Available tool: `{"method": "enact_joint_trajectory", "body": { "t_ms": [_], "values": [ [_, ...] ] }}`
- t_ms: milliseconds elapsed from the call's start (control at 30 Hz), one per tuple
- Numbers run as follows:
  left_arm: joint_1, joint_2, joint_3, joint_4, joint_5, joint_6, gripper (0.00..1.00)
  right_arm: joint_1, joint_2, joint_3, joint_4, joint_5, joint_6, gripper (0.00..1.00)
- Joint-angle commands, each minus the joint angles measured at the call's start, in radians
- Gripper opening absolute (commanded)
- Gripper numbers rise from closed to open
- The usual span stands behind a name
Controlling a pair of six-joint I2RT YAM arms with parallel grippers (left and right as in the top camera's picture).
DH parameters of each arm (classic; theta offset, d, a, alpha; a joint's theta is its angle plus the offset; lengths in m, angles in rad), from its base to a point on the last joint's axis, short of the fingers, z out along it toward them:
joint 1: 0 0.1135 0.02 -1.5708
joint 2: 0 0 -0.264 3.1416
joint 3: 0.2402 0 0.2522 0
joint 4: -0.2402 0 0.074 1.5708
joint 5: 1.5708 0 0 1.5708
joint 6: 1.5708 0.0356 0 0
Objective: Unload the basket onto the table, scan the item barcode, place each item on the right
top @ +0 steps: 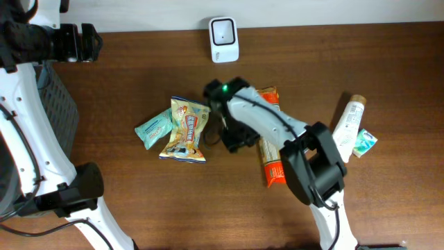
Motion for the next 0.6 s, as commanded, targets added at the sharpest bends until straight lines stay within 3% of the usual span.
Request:
{"method": "enact_joint_trajectory", "body": {
  "t_ms": [0, 100, 267, 367, 433, 567],
  "values": [
    [0.002, -0.01, 0.003, 0.002, 0.008, 0.006, 0.99, -0.121, -0.052, 0.12, -0.023, -0.085, -0.07, 0.47],
    [0.002, -0.01, 0.003, 0.001, 0.008, 0.006, 0.99, -0.277, -0.057, 0.169, -0.065, -0.187, -0.22, 0.62],
    [0.002, -0.01, 0.003, 0.002, 0.008, 0.006, 0.99, -0.48, -0.043, 0.108, -0.07, -0.305, -0.323, 0.64],
    [0.002, -0.01, 0.003, 0.001, 0.008, 0.006, 0.99, -0.527, -0.038, 0.019, -0.064, -0.389, -0.343, 0.6],
    [0.002, -0.01, 0.003, 0.002, 0.008, 0.006, 0.99, -0.502, -0.038, -0.022, -0.062, -0.422, -0.38, 0.47],
    [0.002, -0.01, 0.003, 0.001, 0.008, 0.006, 0.99, -0.399, -0.038, -0.035, -0.048, -0.36, -0.385, 0.47]
  ]
}}
